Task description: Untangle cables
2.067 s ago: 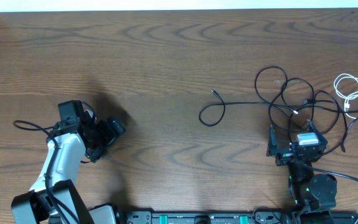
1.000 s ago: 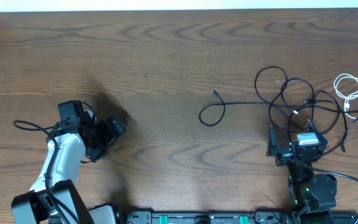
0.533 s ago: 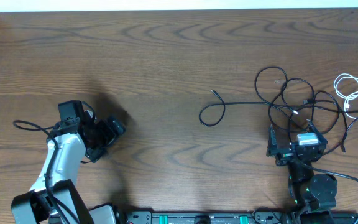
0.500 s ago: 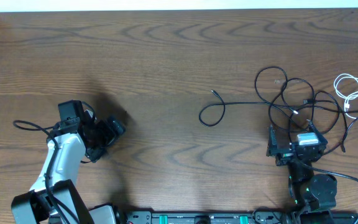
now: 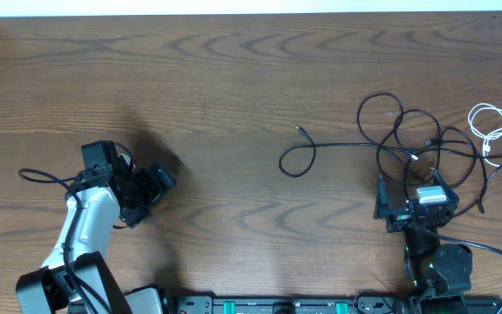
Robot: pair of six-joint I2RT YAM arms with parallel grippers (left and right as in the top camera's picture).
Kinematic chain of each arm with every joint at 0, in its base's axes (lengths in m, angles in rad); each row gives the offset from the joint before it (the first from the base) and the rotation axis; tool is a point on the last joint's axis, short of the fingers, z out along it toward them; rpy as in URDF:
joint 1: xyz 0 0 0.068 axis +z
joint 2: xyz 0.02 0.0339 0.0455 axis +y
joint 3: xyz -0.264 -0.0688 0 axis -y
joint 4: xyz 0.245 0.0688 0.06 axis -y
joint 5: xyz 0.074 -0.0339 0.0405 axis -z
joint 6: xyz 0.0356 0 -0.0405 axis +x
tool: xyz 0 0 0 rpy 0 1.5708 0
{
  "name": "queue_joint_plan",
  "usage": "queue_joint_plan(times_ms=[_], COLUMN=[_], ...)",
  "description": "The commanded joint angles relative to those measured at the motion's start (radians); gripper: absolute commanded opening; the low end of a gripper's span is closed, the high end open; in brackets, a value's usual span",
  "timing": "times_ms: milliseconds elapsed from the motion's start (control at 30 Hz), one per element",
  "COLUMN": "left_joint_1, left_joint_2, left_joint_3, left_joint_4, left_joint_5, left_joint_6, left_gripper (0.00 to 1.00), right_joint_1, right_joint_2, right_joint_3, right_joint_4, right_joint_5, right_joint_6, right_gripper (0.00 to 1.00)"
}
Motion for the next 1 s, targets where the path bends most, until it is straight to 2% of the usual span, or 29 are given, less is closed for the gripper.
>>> queue_joint_plan(times_ms=[0,967], left_joint_1=[0.003,0.003], left_joint_2=[0.006,0.01], left_joint_3=[-0.007,-0.007], left_joint_4=[0.0,0.001], left_joint_5=[-0.014,-0.014], left_joint_6=[-0.005,-0.005], left_gripper=[0.98,0.98], right_joint_1=[-0.003,-0.003], right_joint_2=[-0.006,-0.006], right_joint_3=[-0.001,-0.001], right_joint_4=[-0.004,-0.004], right_joint_5=[-0.002,-0.002], right_joint_6=[-0.01,-0.01], right_gripper=[0.99,0.99])
